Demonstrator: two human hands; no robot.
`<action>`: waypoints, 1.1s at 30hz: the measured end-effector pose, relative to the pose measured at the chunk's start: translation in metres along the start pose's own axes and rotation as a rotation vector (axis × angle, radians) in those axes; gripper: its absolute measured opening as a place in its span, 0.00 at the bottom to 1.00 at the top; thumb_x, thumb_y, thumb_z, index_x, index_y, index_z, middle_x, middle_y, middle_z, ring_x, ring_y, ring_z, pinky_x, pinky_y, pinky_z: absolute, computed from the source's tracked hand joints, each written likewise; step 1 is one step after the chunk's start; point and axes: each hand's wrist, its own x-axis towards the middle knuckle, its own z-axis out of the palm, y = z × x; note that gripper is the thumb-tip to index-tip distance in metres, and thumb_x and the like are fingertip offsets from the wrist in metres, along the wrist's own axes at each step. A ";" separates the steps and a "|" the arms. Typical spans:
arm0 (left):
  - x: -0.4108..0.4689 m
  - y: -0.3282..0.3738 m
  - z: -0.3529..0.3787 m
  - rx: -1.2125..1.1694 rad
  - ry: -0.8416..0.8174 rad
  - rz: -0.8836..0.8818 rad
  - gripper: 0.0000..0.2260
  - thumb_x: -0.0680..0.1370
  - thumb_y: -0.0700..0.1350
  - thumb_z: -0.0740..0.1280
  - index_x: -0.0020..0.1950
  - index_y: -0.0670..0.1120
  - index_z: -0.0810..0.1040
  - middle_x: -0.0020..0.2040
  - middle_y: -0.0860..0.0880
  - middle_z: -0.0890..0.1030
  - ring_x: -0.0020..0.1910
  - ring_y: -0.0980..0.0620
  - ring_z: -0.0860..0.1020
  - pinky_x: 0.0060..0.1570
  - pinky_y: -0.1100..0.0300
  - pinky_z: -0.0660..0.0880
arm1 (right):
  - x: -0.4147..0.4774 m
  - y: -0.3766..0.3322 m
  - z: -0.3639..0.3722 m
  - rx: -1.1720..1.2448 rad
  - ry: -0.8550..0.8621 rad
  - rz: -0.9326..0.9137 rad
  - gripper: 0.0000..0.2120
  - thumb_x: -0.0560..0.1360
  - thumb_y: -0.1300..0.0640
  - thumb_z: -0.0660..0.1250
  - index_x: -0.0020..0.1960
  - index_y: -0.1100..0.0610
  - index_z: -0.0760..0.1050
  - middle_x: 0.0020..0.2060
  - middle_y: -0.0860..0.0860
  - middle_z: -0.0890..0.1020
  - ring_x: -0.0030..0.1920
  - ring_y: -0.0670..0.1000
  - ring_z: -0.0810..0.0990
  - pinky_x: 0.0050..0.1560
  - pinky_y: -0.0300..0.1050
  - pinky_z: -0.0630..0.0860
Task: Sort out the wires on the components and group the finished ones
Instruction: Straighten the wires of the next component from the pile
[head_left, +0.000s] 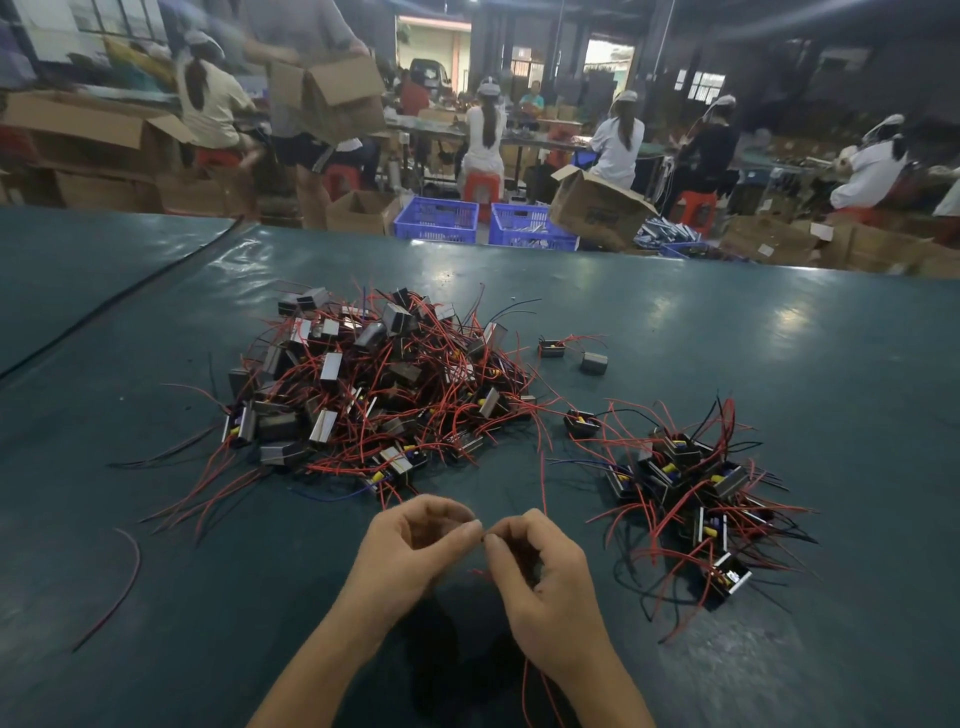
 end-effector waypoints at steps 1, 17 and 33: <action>0.000 -0.002 0.000 0.076 0.023 0.117 0.07 0.67 0.52 0.75 0.40 0.51 0.84 0.33 0.51 0.82 0.29 0.59 0.76 0.29 0.68 0.71 | 0.000 -0.001 -0.001 0.042 0.002 0.027 0.05 0.77 0.56 0.66 0.42 0.48 0.76 0.35 0.47 0.77 0.36 0.51 0.78 0.39 0.56 0.79; 0.000 0.000 -0.007 0.132 -0.127 0.195 0.03 0.71 0.47 0.77 0.40 0.48 0.86 0.33 0.48 0.83 0.31 0.54 0.79 0.34 0.65 0.73 | 0.002 0.001 -0.004 0.038 0.025 0.000 0.06 0.76 0.58 0.68 0.42 0.49 0.79 0.36 0.47 0.80 0.38 0.51 0.81 0.40 0.47 0.79; 0.002 -0.013 -0.015 0.549 -0.008 0.766 0.07 0.75 0.53 0.72 0.48 0.52 0.84 0.43 0.59 0.81 0.36 0.54 0.80 0.33 0.55 0.77 | 0.001 -0.002 -0.010 0.083 -0.088 0.111 0.05 0.77 0.59 0.68 0.43 0.53 0.79 0.35 0.49 0.81 0.37 0.52 0.79 0.41 0.60 0.79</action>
